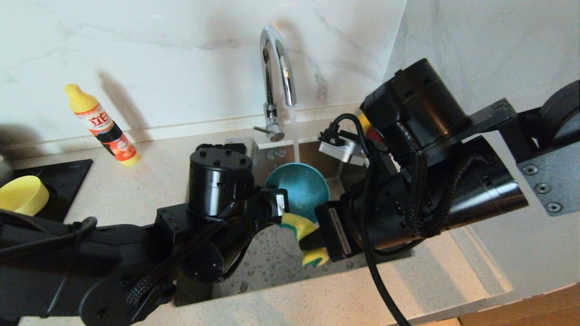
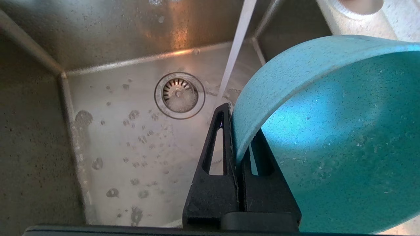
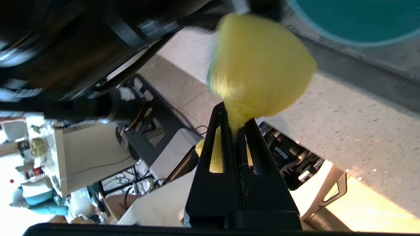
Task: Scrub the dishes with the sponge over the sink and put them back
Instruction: Wipe the bowl
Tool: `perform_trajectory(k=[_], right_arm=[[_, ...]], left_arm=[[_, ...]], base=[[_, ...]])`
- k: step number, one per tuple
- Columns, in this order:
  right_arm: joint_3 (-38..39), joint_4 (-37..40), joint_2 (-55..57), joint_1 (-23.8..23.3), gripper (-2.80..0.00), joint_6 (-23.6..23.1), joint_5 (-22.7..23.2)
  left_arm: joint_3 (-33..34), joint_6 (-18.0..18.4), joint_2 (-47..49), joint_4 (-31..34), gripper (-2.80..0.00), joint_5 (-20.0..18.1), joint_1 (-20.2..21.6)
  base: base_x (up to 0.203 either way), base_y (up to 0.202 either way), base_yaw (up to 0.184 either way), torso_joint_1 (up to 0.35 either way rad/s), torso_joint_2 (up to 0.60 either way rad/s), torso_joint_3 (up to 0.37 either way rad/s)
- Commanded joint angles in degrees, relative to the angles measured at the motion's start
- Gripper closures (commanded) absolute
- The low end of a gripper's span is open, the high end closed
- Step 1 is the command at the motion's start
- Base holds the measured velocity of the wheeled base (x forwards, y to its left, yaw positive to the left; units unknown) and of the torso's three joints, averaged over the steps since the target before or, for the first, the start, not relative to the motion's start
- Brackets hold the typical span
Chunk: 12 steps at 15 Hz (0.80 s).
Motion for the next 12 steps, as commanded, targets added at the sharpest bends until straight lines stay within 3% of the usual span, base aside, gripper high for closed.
perform_trajectory(k=[1, 12], right_arm=[[-0.70, 0.09, 2.31, -1.89, 0.00, 0.28, 0.13], [-2.19, 0.36, 0.48, -4.62, 0.00, 0.11, 0.21]], left_arm=[[1.04, -0.05, -0.59, -0.97, 0.00, 0.17, 0.00], [2.66, -0.32, -2.03, -1.16, 0.00, 0.17, 0.08]], base=[[0.000, 0.000, 0.000, 0.000, 0.00, 0.000], [0.000, 0.000, 0.000, 0.000, 0.00, 0.000]])
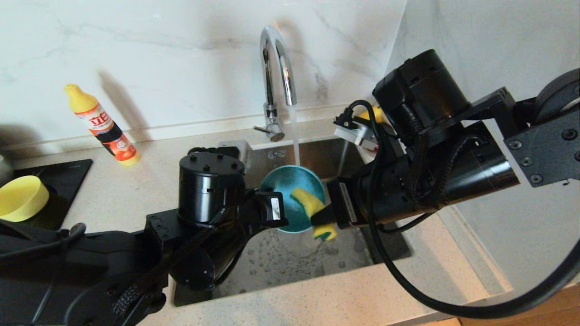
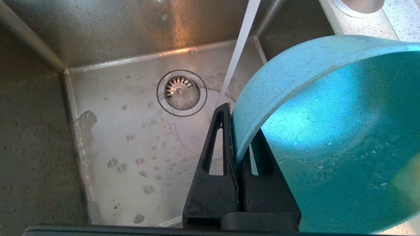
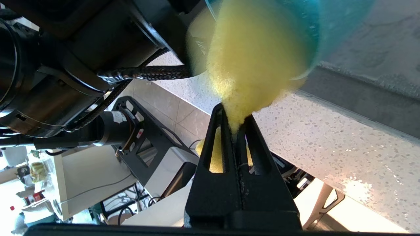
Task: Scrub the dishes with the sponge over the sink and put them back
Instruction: Wipe the bowl
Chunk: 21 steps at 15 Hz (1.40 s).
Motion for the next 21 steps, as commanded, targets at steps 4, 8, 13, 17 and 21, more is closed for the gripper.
perform_trajectory(k=[4, 8, 13, 17, 21], right_arm=[[-0.19, -0.18, 1.70, -0.22, 0.00, 0.13, 0.10], [-4.92, -0.02, 4.27, -0.99, 0.00, 0.30, 0.18], [-7.02, 0.07, 4.55, -1.01, 0.00, 0.22, 0.09], [-8.11, 0.42, 4.13, -2.59, 0.00, 0.13, 0.07], [-7.57, 1.19, 0.95, -2.65, 0.00, 0.13, 0.01]], left_arm=[[0.39, 0.07, -1.14, -0.20, 0.00, 0.17, -0.16], [2.82, 0.22, -1.65, -1.10, 0.00, 0.09, -1.58], [4.71, 0.69, -0.97, -5.30, 0.00, 0.17, -2.01], [4.89, 0.60, -0.93, -5.30, 0.00, 0.07, -2.01], [5.41, 0.34, -1.15, -5.48, 0.00, 0.09, -1.92]], base=[[0.000, 0.000, 0.000, 0.000, 0.00, 0.000], [0.000, 0.000, 0.000, 0.000, 0.00, 0.000], [0.000, 0.000, 0.000, 0.000, 0.00, 0.000], [0.000, 0.000, 0.000, 0.000, 0.00, 0.000], [0.000, 0.000, 0.000, 0.000, 0.00, 0.000]])
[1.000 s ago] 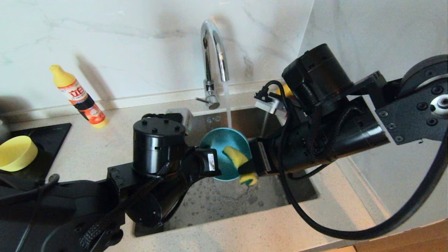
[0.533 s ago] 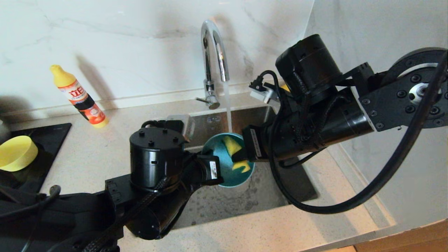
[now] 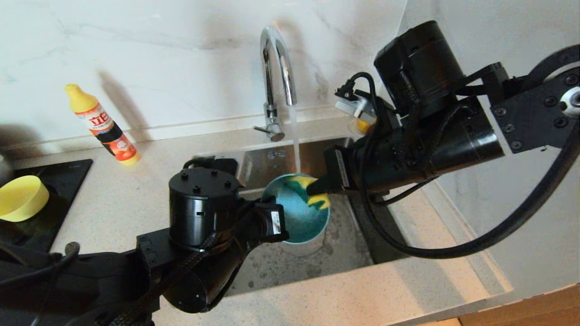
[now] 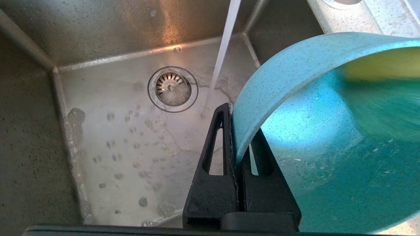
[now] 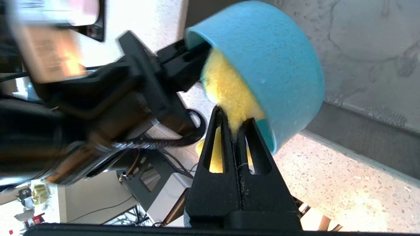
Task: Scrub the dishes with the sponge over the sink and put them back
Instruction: Wipe the bowl
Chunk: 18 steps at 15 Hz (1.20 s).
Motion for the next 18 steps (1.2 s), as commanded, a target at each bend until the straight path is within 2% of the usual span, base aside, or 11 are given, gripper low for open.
perform_trajectory(k=[1, 7, 18], right_arm=[[0.78, 1.64, -1.91, -0.19, 0.00, 0.07, 0.02], [4.73, 2.88, -0.85, -0.36, 0.00, 0.17, 0.37], [1.89, 2.66, 4.21, 4.45, 0.00, 0.42, 0.29]], left_arm=[[0.02, -0.10, -0.24, -0.21, 0.00, 0.31, 0.04], [-1.31, -0.11, -0.59, -0.39, 0.00, 0.49, 0.40], [-2.97, -0.38, -0.50, -0.39, 0.00, 0.58, 1.18]], base=[[0.000, 0.000, 0.000, 0.000, 0.00, 0.000], [0.000, 0.000, 0.000, 0.000, 0.00, 0.000], [0.000, 0.000, 0.000, 0.000, 0.00, 0.000]])
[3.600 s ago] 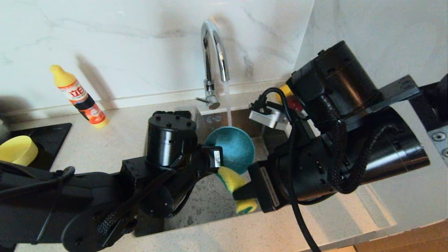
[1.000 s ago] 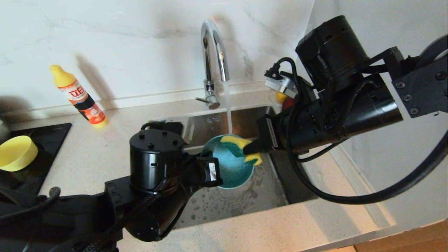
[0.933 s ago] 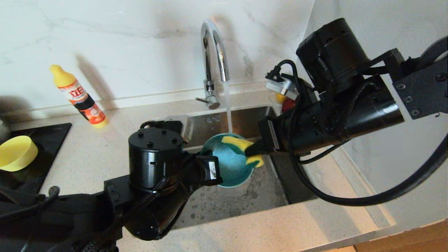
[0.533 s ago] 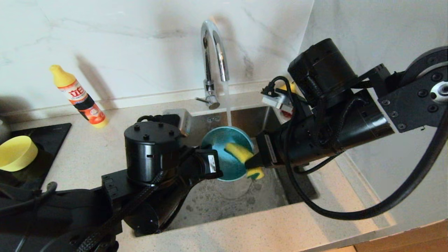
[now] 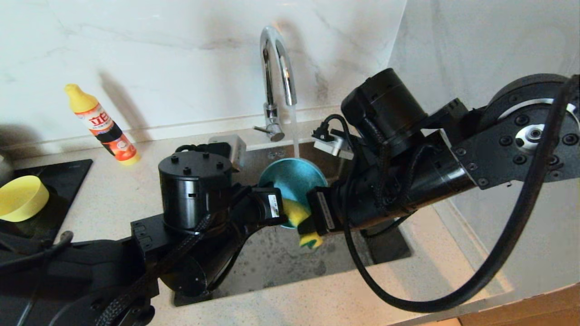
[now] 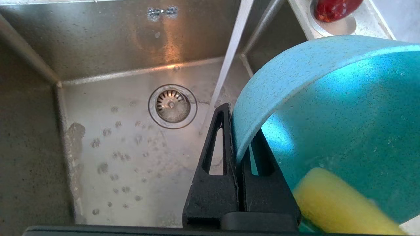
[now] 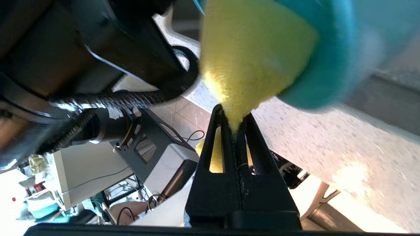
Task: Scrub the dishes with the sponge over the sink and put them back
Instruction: Wipe the bowl
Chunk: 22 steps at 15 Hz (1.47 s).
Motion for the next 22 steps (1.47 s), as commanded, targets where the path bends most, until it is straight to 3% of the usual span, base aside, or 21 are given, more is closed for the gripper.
perform_trajectory(k=[1, 10, 22], right_arm=[[-1.80, 0.25, 1.83, 0.43, 0.00, 0.16, 0.10], [-0.97, 0.60, -2.50, -2.89, 0.00, 0.07, -0.18], [-5.14, 0.16, -0.91, -2.56, 0.00, -0.37, 0.08]], left_arm=[[0.07, -0.21, 0.16, -0.23, 0.00, 0.17, 0.14], [-0.35, -0.12, 0.43, -0.23, 0.00, 0.17, 0.40], [2.35, -0.03, 0.87, -0.14, 0.00, -0.27, 0.14]], base=[[0.000, 0.000, 0.000, 0.000, 0.00, 0.000], [0.000, 0.000, 0.000, 0.000, 0.00, 0.000], [0.000, 0.000, 0.000, 0.000, 0.00, 0.000]])
